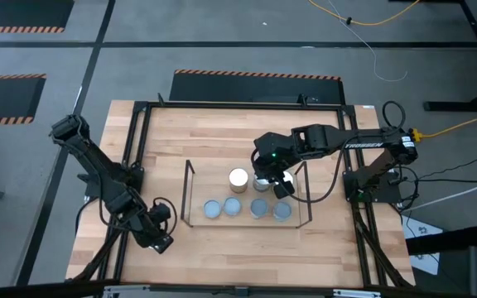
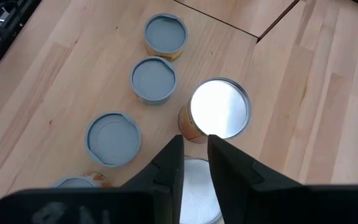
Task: Pick and place cans onto a shelf
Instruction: Put the canned corns on the shelf
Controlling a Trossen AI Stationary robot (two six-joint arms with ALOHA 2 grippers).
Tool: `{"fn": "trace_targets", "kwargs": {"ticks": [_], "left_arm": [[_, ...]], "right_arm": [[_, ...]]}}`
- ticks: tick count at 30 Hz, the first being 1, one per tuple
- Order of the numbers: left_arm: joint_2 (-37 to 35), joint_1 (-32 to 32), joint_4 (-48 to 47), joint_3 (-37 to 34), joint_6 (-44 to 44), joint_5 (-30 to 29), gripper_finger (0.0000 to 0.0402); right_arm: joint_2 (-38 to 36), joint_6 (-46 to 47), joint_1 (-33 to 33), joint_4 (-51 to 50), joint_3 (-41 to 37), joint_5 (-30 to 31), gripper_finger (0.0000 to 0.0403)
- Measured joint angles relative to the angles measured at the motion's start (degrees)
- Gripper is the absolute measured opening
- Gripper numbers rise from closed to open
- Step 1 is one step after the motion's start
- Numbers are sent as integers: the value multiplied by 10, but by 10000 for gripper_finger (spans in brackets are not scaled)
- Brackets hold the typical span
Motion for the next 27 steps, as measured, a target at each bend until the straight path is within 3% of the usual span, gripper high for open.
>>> {"fn": "trace_targets", "kwargs": {"ticks": [13, 27], "left_arm": [[-1, 0, -55, 2, -37, 21, 82], [-8, 2, -102, 2, -58, -15, 82]], "right_arm": [[0, 0, 0, 1, 0, 0, 78], [0, 0, 0, 14, 0, 0, 78]]}}
